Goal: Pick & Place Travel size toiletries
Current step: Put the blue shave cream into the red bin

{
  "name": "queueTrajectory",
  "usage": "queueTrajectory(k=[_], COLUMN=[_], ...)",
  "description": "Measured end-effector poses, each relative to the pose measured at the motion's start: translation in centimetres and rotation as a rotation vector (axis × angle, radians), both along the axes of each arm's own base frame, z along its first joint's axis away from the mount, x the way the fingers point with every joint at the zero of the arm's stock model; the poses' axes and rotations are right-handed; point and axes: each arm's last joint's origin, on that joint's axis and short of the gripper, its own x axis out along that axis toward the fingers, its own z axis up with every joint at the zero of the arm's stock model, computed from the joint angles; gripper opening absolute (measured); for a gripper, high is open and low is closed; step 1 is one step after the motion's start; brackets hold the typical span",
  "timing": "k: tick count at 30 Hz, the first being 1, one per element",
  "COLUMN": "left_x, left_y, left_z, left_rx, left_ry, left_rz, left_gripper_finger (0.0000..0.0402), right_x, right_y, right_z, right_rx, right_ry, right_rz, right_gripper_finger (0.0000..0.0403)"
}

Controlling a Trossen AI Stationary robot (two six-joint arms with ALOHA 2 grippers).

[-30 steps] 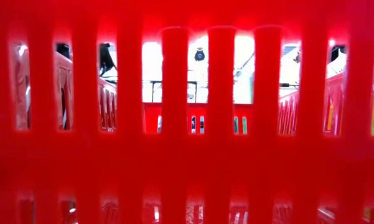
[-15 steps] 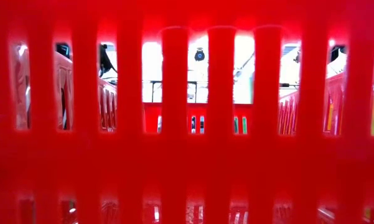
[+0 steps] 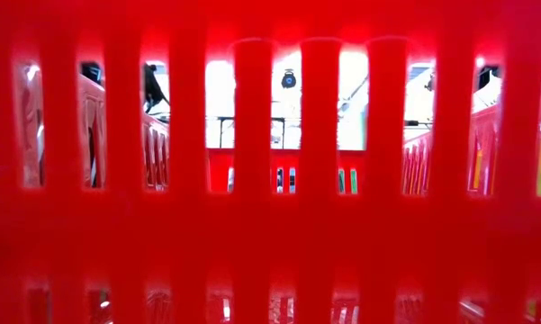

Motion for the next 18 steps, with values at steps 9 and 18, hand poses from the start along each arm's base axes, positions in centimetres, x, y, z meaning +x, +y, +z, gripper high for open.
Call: queueTrajectory(k=[9,18], left_x=[0.26,0.35], left_y=[0.17,0.23], left_z=[-0.67,-0.64], left_rx=[-0.013,-0.007], left_ry=[0.024,0.014], left_rz=[0.002,0.002], left_gripper_finger=[0.0222,0.0222], right_x=[0.00,0.00], right_y=[0.00,-0.01], right_z=[0.01,0.01], right_rx=[0.000,0.000], right_ry=[0.000,-0.001], right_rz=[-0.001,-0.001], right_gripper_finger=[0.0002,0.0002])
